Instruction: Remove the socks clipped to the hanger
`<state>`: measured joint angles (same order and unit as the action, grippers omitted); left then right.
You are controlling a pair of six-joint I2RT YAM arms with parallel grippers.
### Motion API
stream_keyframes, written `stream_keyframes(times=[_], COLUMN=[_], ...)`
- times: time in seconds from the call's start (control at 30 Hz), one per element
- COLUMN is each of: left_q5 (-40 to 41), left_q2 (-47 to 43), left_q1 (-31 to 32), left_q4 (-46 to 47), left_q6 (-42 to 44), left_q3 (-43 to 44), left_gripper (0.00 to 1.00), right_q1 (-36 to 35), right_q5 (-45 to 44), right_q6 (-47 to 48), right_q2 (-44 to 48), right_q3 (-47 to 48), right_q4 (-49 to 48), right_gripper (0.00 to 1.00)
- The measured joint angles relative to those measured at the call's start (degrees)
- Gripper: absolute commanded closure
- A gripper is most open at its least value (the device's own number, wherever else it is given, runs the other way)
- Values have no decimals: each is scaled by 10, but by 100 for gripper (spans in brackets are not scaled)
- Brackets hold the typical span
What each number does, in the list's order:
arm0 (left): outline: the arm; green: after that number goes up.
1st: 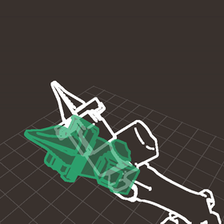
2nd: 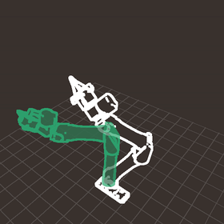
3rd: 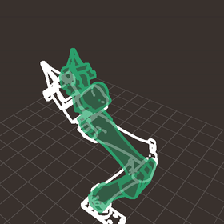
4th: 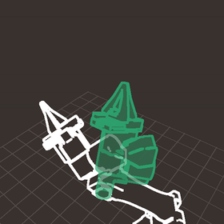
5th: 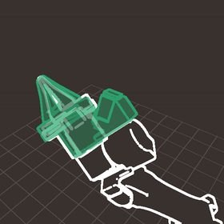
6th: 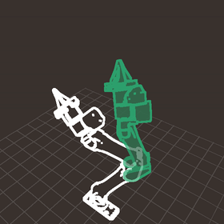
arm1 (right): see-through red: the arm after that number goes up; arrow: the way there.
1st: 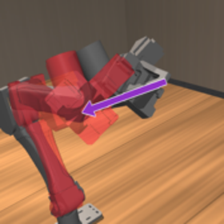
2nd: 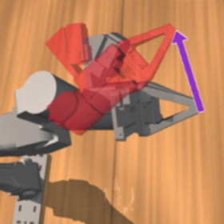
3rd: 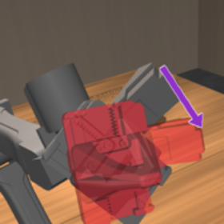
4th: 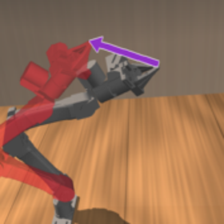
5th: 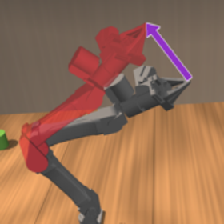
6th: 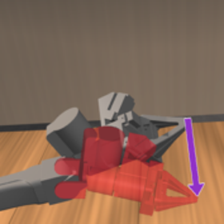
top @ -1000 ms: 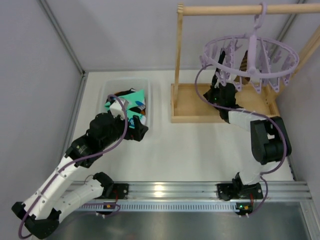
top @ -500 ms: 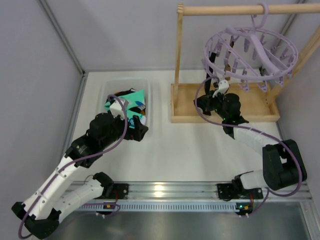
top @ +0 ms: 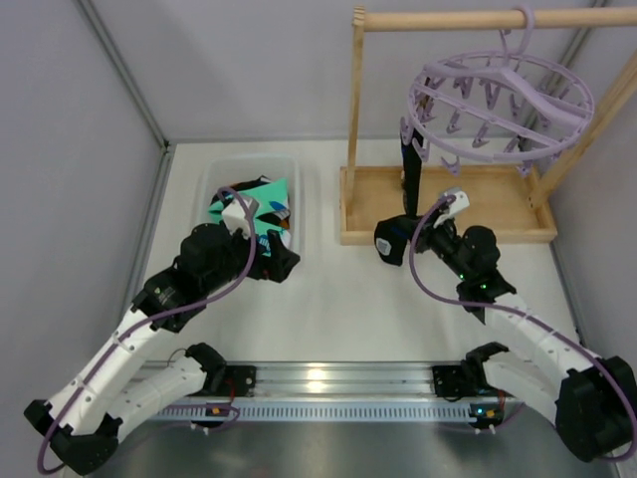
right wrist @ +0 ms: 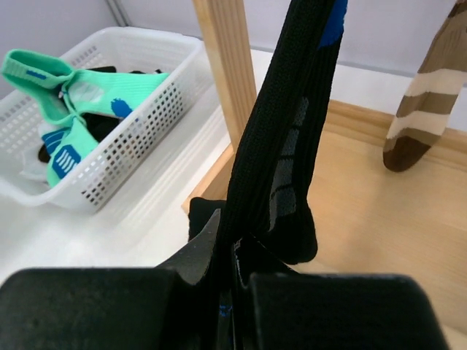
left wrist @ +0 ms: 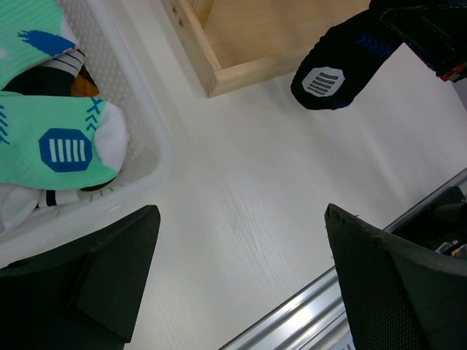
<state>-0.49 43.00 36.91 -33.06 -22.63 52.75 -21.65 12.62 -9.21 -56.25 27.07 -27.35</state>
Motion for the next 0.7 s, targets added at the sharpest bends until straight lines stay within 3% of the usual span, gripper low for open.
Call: stream_keyframes(times=[0.23,0.7], left_q5=[-38,-131], left_q2=[12,47], left_q1=[0,8], left_q4=[12,107], left_q6=[-14,-38], left_q3=[9,16], left_gripper=[2,2], right_q1=[0,0], right_q5=[25,31], right_q6=[-29,-94], right_q2=[121,311], right_q3=[-60,-61], right_q4=[32,200], right_gripper=[100,100])
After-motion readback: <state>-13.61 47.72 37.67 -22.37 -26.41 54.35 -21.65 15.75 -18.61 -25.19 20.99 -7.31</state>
